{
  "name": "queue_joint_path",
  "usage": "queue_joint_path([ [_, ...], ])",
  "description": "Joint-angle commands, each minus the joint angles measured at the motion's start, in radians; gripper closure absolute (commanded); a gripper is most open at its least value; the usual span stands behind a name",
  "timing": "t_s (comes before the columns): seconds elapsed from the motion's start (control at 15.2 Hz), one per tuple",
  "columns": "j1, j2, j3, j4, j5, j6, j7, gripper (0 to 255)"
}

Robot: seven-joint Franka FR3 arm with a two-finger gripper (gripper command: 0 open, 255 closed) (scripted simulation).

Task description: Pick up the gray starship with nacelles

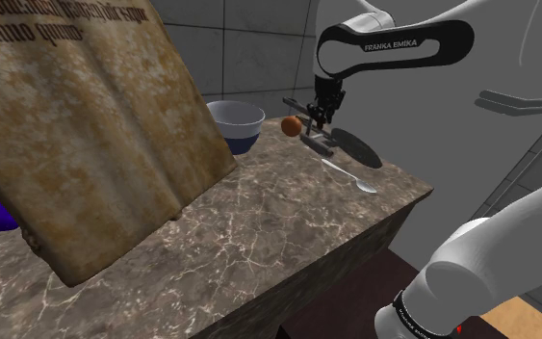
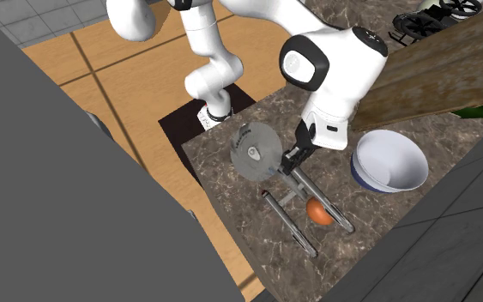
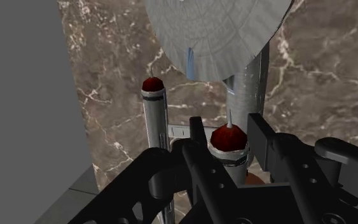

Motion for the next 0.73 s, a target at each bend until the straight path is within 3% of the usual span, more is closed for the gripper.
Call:
queue_joint_path([
  [0.0,0.0,-0.001,0.001,0.023,0.002,-0.022,-0.007,255],
  [0.66,0.001,0.01,0.006,0.167,0.011,-0.15,-0.042,255],
])
